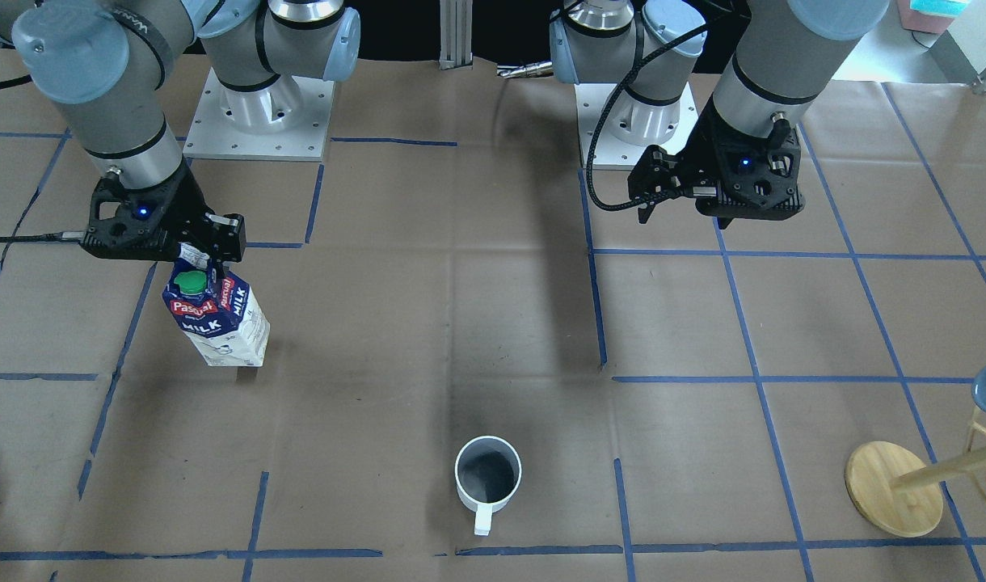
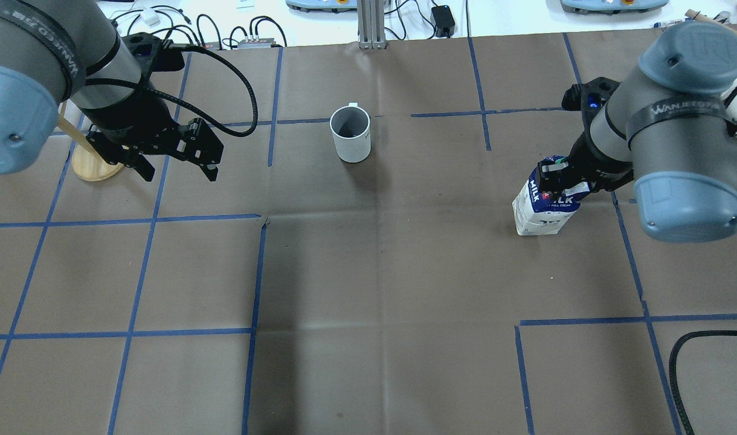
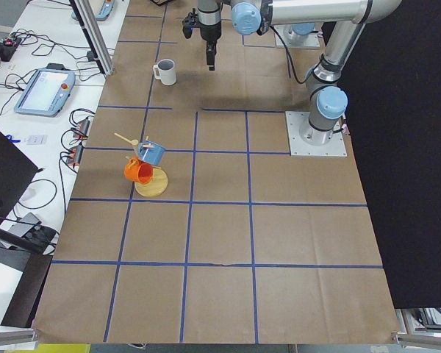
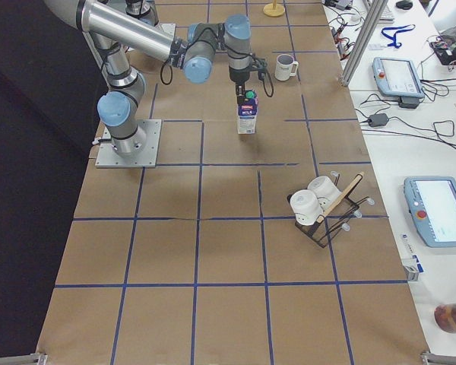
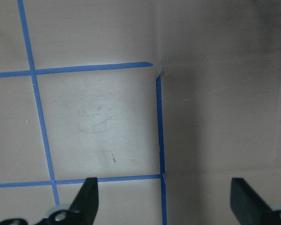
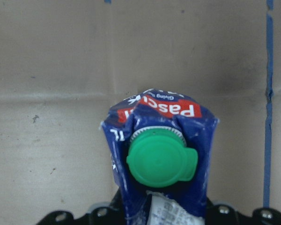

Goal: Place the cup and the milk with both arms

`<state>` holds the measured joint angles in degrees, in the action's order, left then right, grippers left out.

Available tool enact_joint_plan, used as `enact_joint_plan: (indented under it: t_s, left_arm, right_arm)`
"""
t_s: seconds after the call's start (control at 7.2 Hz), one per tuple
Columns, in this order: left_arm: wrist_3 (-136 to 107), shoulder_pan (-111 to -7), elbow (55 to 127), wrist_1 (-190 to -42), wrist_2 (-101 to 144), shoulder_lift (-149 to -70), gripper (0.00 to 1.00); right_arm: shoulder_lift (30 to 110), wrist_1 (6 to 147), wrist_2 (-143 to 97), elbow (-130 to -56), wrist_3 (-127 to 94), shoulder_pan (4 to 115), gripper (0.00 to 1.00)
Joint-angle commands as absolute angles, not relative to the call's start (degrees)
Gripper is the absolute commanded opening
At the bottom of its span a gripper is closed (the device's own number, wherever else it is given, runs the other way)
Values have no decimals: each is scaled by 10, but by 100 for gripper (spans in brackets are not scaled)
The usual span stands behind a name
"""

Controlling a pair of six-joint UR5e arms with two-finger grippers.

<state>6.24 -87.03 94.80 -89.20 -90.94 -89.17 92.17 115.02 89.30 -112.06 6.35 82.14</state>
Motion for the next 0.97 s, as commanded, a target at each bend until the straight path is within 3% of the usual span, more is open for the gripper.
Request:
enact_joint_plan:
  t_s: [0.0,0.42,0.83]
  left_arm:
    - [62,-871,951,-889,-939,-891,100]
    - [54,-872,947,-886,-937,-896,100]
    - [59,-872,947,-883,-937,-897,100]
  right_arm:
    - [907,1039,893,-1020,61,822,47]
    - [813,995,895,-872,48,873,47]
    - [621,963,896,-658,-2,989,48]
